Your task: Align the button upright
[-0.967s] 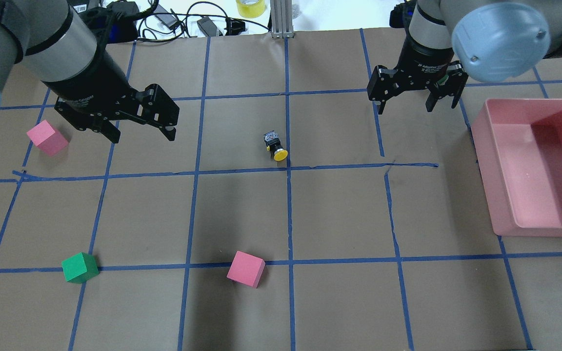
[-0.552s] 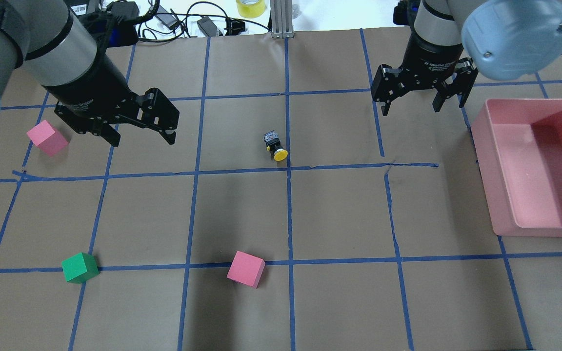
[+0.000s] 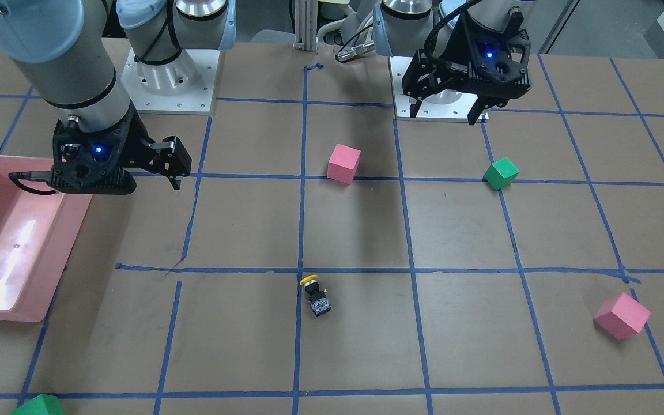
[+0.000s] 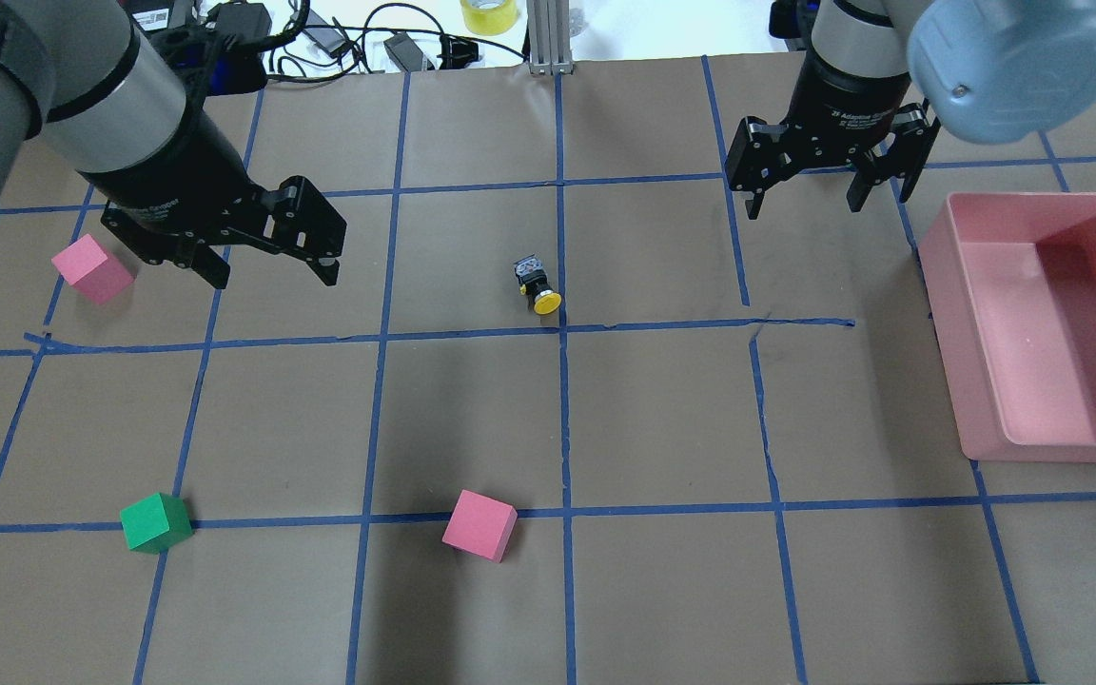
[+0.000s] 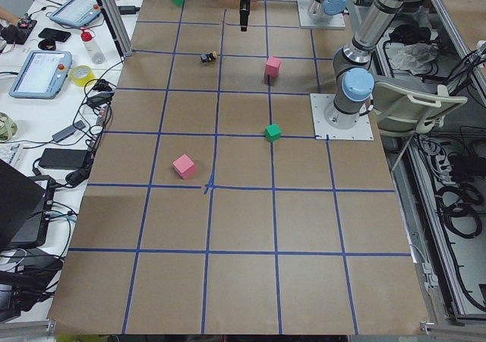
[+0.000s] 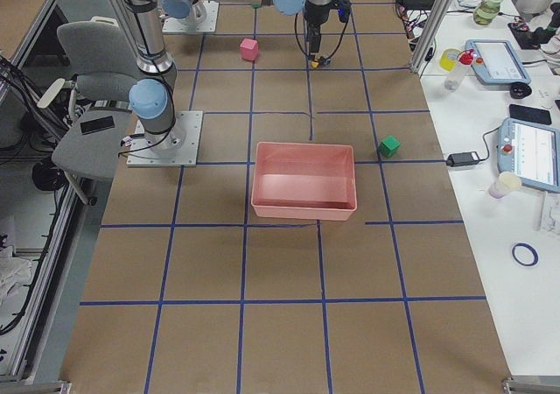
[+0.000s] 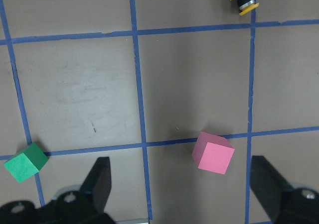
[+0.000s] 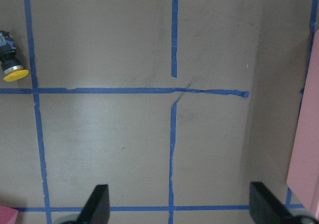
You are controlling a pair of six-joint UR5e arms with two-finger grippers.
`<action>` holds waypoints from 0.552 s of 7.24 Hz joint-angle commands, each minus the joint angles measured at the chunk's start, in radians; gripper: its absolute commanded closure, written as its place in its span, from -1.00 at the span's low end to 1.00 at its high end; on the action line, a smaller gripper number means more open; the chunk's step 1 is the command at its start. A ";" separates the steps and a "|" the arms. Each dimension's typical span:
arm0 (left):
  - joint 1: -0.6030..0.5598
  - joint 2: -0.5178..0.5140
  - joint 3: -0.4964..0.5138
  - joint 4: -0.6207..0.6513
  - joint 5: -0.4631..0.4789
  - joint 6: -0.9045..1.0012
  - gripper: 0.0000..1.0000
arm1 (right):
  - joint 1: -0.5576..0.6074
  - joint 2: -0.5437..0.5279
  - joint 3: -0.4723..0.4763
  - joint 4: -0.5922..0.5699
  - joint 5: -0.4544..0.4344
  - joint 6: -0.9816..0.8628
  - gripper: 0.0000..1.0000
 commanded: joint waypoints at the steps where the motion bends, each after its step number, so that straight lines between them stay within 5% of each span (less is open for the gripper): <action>1: 0.000 0.001 -0.003 0.000 0.002 0.000 -1.00 | -0.006 0.001 -0.001 -0.001 0.001 0.000 -1.00; 4: 0.000 0.001 -0.003 0.000 0.002 0.000 -1.00 | -0.006 0.001 -0.001 -0.004 0.010 0.000 -1.00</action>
